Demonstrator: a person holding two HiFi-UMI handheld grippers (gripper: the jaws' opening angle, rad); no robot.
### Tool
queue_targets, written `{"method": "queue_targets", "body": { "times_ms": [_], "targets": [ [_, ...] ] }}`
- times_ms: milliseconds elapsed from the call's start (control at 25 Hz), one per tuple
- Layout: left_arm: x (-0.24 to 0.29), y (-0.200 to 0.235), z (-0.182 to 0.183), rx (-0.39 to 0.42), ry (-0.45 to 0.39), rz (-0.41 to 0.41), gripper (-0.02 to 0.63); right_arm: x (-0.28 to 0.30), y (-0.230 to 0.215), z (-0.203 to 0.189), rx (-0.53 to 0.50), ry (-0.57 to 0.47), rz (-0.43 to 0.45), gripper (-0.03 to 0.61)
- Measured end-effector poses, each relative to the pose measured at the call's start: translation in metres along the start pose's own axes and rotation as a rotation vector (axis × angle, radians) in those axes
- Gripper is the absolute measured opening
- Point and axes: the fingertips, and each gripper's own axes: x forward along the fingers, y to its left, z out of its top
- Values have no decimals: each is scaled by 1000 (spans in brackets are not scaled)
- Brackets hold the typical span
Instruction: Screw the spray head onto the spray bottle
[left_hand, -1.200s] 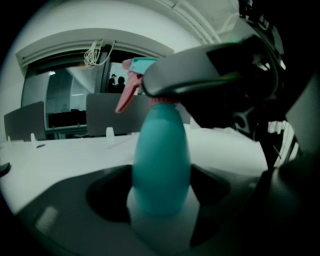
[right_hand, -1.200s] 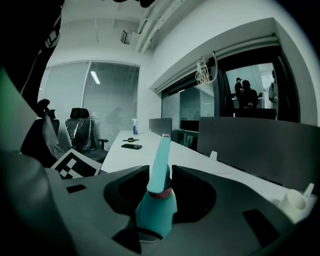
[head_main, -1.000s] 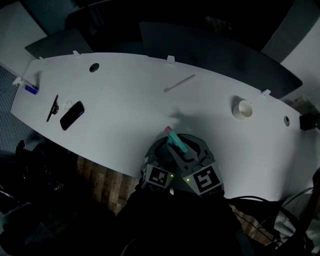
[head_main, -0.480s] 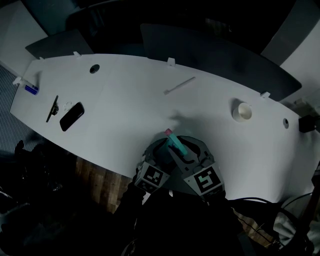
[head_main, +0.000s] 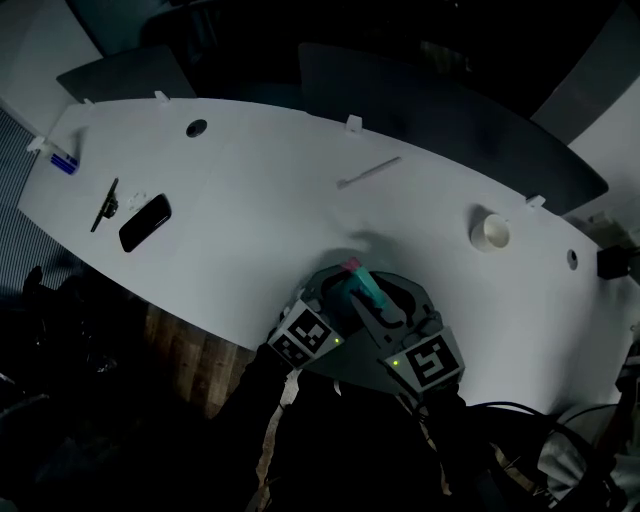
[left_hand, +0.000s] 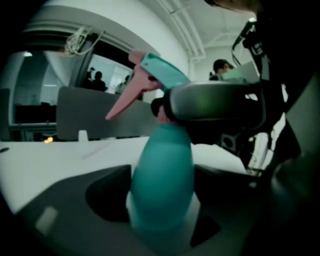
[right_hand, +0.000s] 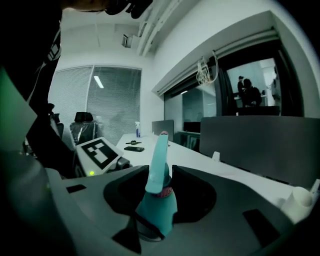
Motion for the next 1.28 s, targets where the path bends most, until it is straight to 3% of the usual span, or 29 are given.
{"method": "queue_targets", "body": {
  "times_ms": [240,320,360,440,520,680,760,840,960,1280],
  "targets": [
    [-8,11,2,-145,-53,445,374,-4,-1,-1,17,-43,-192,146],
    [-10,11,2,-178,-98,508,379,-5,1,-2,20,-41,-184,144],
    [-10,9,2,-167,-122,496,380,-5,2,-2,34,-43,-162,144],
    [-14,5,3,-109,-150,395,384,-4,4,-2,49,-42,-90,144],
    [-20,4,4,-43,-132,229,431,-3,7,-2,45,-26,6,144],
    [-14,-2,-3,3,57,-225,443,-6,9,-2,21,-3,218,146],
    [-7,-12,-5,-9,99,-415,416,-6,12,-3,-8,17,281,144],
    [-5,-19,-4,-9,85,-483,383,-5,13,-3,-11,24,303,144],
    [-7,-16,2,-25,13,-374,373,-6,9,-2,19,-3,269,146],
    [-10,-5,10,-171,-174,246,368,-16,0,-3,43,-112,-132,144]
  ]
}}
